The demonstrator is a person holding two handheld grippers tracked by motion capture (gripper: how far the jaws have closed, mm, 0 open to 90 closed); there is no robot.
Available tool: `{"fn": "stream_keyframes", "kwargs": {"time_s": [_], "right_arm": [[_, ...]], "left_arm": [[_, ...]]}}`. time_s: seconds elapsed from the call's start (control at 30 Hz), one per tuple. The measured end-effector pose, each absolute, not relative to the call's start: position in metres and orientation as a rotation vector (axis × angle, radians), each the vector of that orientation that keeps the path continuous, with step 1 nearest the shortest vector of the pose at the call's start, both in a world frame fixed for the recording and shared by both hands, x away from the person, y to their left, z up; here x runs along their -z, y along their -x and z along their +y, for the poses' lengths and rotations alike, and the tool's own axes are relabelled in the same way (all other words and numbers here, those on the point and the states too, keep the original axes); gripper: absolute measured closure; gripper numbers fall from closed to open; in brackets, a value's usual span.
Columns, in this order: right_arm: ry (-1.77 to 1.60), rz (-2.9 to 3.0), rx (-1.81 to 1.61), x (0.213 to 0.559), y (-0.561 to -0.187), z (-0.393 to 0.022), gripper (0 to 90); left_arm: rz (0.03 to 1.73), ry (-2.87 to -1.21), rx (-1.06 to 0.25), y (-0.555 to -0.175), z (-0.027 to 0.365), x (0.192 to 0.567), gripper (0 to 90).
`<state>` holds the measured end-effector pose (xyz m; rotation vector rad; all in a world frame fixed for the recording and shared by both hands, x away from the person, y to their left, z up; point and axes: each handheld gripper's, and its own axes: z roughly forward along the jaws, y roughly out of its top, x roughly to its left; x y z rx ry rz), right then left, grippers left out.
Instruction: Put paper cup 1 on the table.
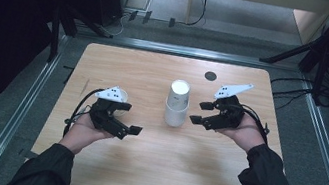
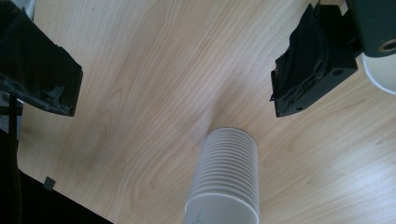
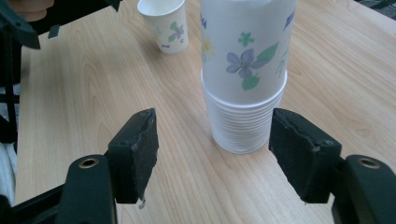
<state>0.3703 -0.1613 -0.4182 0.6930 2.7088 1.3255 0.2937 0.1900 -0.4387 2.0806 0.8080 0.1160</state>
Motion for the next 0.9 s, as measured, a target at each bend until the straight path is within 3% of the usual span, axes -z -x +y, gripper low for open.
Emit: {"fn": "stream_keyframes", "kwargs": {"time_s": [0.9], "right_arm": [[-0.659, 2.765, -1.136, 0.381, -0.411, -0.134, 27.4]], "left_arm": [[0.771, -2.113, -0.096, -0.289, 0.179, 0.451, 2.2]]}}
